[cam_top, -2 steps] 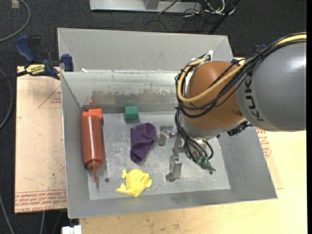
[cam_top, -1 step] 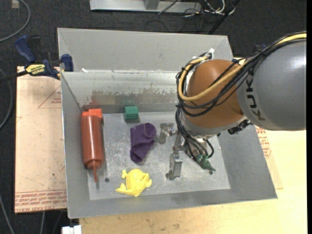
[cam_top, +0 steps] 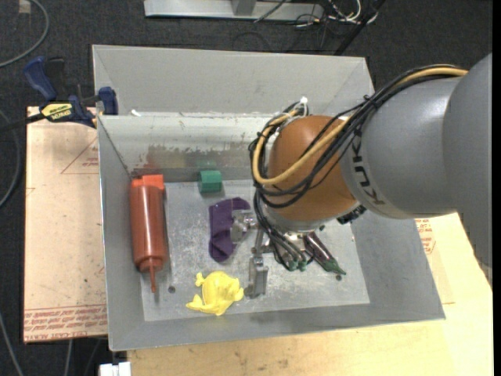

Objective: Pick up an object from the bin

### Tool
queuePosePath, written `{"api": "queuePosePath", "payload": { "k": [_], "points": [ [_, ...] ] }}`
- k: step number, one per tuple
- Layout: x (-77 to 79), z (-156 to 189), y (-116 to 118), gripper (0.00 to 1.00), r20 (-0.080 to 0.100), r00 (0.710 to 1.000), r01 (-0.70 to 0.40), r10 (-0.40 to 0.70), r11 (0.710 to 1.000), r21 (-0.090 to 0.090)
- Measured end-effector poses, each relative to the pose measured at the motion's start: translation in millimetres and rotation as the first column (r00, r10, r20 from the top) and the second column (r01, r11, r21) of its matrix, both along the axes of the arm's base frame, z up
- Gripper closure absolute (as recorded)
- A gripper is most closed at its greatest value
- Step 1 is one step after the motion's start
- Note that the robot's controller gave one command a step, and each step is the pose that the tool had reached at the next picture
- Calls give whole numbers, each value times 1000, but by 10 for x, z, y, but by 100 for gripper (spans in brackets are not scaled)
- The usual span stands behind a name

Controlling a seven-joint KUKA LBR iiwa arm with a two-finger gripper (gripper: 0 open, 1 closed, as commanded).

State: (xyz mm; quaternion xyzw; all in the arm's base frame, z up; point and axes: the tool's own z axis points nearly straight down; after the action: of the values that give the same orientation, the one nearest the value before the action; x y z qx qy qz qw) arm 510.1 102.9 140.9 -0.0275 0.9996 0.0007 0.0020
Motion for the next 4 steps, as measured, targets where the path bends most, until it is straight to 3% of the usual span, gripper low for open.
{"api": "queuePosePath", "payload": {
  "k": [1, 2, 3, 4],
  "points": [
    [323, -411, 294, 0, -1, 997, -78, 78, 997, 1],
    [470, -571, 401, 0, -5, 998, -60, 60, 998, 1],
    [863, -679, -525, 100, 5, 934, -356, 356, 934, -1],
    [863, -680, -525, 100, 5, 934, -356, 356, 934, -1]
  ]
}}
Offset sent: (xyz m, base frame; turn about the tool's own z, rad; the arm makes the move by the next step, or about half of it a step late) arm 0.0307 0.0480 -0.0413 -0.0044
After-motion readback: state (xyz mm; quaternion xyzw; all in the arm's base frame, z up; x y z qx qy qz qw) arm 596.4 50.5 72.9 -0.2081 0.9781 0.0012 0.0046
